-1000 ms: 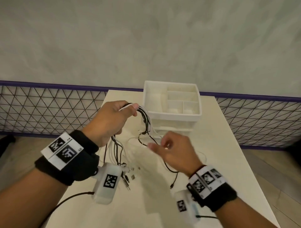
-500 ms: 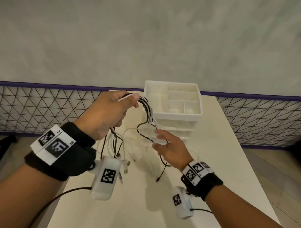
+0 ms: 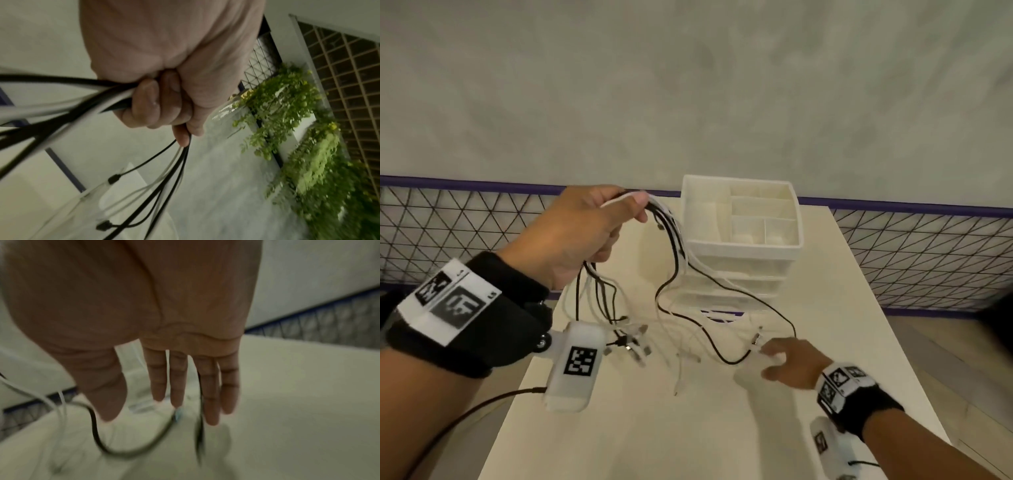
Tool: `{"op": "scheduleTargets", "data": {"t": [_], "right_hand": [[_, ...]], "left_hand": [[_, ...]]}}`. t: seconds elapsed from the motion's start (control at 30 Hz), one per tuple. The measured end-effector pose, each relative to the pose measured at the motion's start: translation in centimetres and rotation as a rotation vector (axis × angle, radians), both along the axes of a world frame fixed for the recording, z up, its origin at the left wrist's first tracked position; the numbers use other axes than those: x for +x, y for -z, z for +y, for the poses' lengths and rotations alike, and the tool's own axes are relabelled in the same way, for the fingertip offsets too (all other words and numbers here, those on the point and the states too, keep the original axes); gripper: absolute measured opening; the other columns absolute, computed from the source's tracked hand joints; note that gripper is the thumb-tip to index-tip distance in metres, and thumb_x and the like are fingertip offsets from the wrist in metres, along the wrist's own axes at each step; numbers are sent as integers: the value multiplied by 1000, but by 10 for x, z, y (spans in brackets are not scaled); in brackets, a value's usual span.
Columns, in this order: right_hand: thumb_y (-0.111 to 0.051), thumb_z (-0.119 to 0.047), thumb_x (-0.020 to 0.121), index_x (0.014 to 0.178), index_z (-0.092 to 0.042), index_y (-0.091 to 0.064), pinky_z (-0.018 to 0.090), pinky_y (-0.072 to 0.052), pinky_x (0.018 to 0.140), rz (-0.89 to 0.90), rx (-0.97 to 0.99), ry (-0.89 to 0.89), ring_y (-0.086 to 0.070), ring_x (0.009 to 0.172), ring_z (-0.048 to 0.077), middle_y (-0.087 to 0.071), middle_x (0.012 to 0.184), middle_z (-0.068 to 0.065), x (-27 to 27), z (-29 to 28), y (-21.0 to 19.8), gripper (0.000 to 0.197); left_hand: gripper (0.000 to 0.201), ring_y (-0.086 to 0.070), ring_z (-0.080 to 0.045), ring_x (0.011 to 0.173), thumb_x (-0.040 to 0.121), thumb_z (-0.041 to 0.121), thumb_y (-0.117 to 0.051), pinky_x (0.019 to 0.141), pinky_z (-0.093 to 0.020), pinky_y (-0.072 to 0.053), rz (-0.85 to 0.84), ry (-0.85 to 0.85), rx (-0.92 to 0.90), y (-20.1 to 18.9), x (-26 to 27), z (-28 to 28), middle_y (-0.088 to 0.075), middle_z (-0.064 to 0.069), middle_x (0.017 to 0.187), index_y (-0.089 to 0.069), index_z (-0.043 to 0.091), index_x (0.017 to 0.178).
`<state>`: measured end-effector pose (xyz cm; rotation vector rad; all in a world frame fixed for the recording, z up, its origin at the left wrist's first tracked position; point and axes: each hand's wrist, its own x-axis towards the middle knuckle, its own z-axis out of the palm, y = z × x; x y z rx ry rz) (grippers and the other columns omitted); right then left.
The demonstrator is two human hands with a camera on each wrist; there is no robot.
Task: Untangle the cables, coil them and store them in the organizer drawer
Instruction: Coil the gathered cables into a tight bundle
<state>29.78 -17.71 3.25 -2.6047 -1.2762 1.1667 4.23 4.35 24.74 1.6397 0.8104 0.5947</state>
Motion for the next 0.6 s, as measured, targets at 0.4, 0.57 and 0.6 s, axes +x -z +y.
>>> {"op": "scheduleTargets", "data": {"t": [0.4, 0.57, 0.6], "right_hand": [[-70, -27, 90, 82, -28, -68, 31, -54, 70, 329, 968, 155, -62, 60, 0, -67, 64, -16, -94, 86, -100, 9], [-65, -36, 94, 61, -28, -68, 17, -43, 60, 220, 693, 318, -54, 47, -7, -61, 49, -20, -57, 47, -14, 34], [-64, -37, 94, 58, -28, -66, 14, -40, 57, 172, 647, 347, -53, 47, -7, -60, 47, -17, -49, 36, -3, 37]], "left_hand": [[32, -25, -12, 42, 93, 39, -64, 44, -24, -23, 179, 186, 149, 9, 23, -35, -33, 10, 43, -70, 10, 80], [34, -26, -12, 42, 90, 43, -65, 43, -22, -25, 143, -11, 191, 11, 1, -13, -32, 8, 45, -68, 12, 76], [35, -26, -14, 43, 89, 45, -65, 45, -23, -26, 148, -31, 194, 12, -3, -9, -31, 3, 47, -68, 14, 75]]}}
